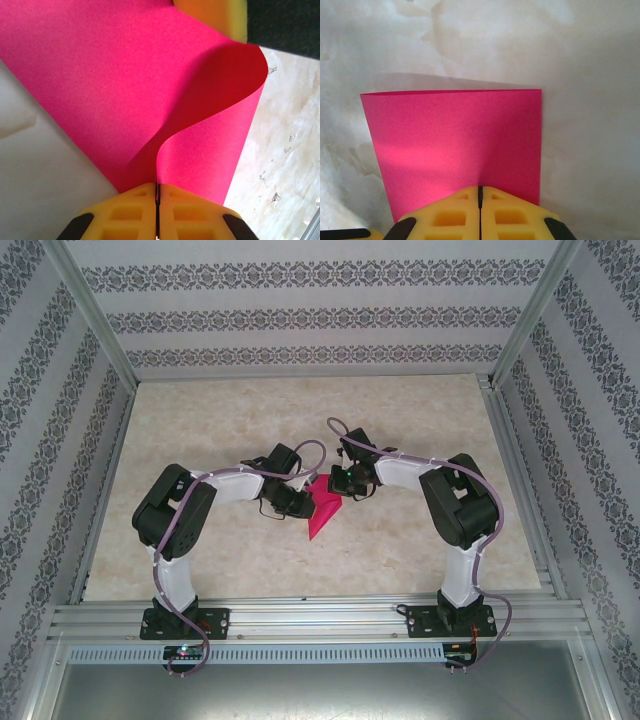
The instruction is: Fold a paper plane with a square sheet of paper (pick it up from the middle)
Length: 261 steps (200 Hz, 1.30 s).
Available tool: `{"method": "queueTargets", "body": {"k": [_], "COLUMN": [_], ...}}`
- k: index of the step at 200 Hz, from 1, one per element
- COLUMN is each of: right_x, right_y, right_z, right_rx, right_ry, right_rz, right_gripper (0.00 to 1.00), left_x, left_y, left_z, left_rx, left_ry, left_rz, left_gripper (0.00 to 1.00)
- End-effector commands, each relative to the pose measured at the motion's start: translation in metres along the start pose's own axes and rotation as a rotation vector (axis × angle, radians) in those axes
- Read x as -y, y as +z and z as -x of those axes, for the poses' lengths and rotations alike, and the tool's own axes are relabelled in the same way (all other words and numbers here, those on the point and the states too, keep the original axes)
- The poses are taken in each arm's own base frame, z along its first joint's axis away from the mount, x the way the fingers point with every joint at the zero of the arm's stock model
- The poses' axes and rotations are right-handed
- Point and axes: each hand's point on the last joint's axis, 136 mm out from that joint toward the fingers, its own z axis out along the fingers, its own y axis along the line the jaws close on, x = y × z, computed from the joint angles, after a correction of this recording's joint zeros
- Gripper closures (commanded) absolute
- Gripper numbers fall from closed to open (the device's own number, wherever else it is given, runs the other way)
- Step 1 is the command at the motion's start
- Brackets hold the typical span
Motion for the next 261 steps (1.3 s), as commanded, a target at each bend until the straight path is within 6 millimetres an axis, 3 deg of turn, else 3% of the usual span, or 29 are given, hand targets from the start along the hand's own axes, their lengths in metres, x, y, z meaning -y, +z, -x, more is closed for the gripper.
{"method": "queueTargets", "body": {"k": [1, 142, 199, 224, 261], "right_x": [0.021, 0.022, 0.018, 0.001, -0.019], "right_y": [0.011, 0.014, 0.011, -0.007, -0.060], "right_z": [-0.014, -0.015, -0.013, -0.002, 0.017], "right_rx": [-0.059, -0.061, -0.051, -0.002, 0.146], "right_ry": [0.009, 0.017, 0.023, 0.027, 0.032], "right_rz": [-0.064, -0.061, -0.043, 0.026, 0.137], "right_gripper": [0.92, 0.92, 0.92, 0.89, 0.83], "left_x": [-0.009, -0.005, -0.011, -0.014, -0.017], "left_y": [0.000, -0.009, 0.004, 0.008, 0.011], "left_z": [-0.004, 0.004, -0.004, -0.008, -0.013], "left_rx": [-0.016, 0.044, -0.003, -0.021, -0.035], "left_ry": [-0.010, 0.018, -0.002, -0.005, -0.012], "left_rz": [0.033, 0.038, 0.027, 0.028, 0.028], "left_gripper": [0.90, 0.90, 0.90, 0.91, 0.92]}}
